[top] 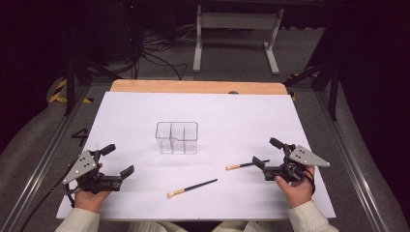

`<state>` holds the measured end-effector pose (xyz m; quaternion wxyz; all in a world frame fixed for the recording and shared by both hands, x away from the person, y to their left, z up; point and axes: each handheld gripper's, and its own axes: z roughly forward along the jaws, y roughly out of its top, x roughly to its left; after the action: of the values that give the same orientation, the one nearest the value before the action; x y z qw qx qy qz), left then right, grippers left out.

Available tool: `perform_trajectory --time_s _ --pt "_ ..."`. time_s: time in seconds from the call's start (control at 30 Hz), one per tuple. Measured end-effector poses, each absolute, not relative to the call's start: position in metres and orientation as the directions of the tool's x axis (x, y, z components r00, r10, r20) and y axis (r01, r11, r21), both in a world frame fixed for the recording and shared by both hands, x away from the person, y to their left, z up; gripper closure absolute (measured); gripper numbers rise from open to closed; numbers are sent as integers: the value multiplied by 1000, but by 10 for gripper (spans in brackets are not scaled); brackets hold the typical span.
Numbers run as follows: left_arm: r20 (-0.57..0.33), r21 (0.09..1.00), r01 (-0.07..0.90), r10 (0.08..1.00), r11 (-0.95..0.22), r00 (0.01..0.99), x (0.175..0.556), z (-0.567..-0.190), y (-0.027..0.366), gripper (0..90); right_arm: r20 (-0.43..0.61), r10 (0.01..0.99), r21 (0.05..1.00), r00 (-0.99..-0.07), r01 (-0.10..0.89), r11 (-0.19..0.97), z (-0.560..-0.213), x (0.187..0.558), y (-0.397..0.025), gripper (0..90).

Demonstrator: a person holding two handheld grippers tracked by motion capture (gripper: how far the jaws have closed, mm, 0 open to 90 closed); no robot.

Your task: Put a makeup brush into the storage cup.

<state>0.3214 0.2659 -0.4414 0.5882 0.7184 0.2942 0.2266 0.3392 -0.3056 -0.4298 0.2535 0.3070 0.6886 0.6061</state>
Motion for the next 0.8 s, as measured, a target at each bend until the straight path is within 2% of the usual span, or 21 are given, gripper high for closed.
perform_trajectory --time_s 0.8 --pt "-30 979 158 686 -125 727 321 -441 266 2 32 746 990 -666 126 70 -433 340 -309 11"
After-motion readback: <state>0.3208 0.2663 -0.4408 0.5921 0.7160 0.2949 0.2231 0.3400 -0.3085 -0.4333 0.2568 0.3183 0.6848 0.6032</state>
